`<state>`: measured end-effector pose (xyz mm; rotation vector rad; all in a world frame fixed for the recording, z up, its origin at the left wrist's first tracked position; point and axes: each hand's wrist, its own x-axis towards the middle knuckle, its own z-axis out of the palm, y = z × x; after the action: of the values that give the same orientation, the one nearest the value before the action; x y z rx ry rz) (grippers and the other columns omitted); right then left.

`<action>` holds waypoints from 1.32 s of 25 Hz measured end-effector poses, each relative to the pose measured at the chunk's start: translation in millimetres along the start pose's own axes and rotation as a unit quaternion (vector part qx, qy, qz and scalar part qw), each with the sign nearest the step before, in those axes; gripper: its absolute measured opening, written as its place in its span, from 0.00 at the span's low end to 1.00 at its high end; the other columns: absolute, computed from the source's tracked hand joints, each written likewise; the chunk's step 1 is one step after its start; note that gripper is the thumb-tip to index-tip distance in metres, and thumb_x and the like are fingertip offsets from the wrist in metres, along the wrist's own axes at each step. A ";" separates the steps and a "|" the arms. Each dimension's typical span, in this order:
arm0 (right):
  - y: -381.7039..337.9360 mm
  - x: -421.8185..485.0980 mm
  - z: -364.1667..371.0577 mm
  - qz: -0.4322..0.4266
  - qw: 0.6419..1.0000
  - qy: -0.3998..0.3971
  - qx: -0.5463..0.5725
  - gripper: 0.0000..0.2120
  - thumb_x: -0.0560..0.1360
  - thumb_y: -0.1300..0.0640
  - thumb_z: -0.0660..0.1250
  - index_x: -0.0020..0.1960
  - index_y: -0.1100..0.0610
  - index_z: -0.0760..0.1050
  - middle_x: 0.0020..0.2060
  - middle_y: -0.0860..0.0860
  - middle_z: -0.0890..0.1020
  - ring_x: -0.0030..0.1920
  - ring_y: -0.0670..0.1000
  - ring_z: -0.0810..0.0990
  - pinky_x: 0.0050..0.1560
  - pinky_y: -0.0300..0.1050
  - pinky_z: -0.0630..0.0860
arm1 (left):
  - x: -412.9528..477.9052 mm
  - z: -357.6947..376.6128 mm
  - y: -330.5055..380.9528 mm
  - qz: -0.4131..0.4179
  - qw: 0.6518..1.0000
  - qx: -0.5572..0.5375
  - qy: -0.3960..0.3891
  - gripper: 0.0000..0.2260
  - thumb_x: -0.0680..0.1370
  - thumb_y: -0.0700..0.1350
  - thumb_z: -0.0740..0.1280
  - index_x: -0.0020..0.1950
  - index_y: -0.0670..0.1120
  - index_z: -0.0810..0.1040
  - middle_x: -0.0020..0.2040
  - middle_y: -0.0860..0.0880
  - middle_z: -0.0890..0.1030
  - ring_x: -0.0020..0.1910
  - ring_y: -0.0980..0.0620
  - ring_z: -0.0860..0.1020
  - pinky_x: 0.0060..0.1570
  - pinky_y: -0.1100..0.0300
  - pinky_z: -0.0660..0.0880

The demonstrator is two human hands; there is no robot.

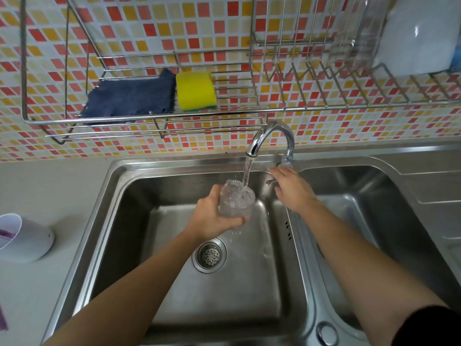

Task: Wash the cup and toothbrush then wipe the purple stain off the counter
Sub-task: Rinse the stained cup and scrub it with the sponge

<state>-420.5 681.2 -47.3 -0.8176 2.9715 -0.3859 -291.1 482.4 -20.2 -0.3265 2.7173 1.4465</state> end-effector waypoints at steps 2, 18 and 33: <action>2.4 5.9 1.3 0.015 0.995 -0.075 -0.057 0.22 0.75 0.63 0.62 0.69 0.55 0.66 0.68 0.55 0.69 0.72 0.56 0.62 0.68 0.52 0.67 | -0.4 -4.0 -1.2 0.002 1.000 0.003 0.003 0.31 0.62 0.52 0.80 0.60 0.50 0.70 0.50 0.55 0.80 0.48 0.56 0.79 0.46 0.69 0.74; -10.3 -3.6 -1.4 0.275 0.889 0.171 0.322 0.18 0.81 0.60 0.50 0.69 0.64 0.65 0.66 0.62 0.71 0.66 0.60 0.69 0.65 0.44 0.63 | -8.1 -4.1 0.8 0.000 0.998 -0.068 0.004 0.29 0.62 0.52 0.80 0.57 0.52 0.70 0.51 0.56 0.80 0.49 0.59 0.79 0.44 0.75 0.73; -17.3 -108.6 76.0 0.146 0.985 -0.062 -0.076 0.27 0.81 0.54 0.44 0.75 0.61 0.37 0.75 0.56 0.39 0.75 0.54 0.38 0.71 0.47 0.36 | -22.7 -10.8 -22.3 0.076 0.864 0.491 -0.076 0.37 0.70 0.49 0.71 0.74 0.52 0.57 0.67 0.45 0.62 0.65 0.44 0.63 0.59 0.47 0.70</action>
<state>-310.8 704.6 -120.0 -0.3868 2.9657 -0.0927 -263.7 465.1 -29.1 0.0656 2.9337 -0.0511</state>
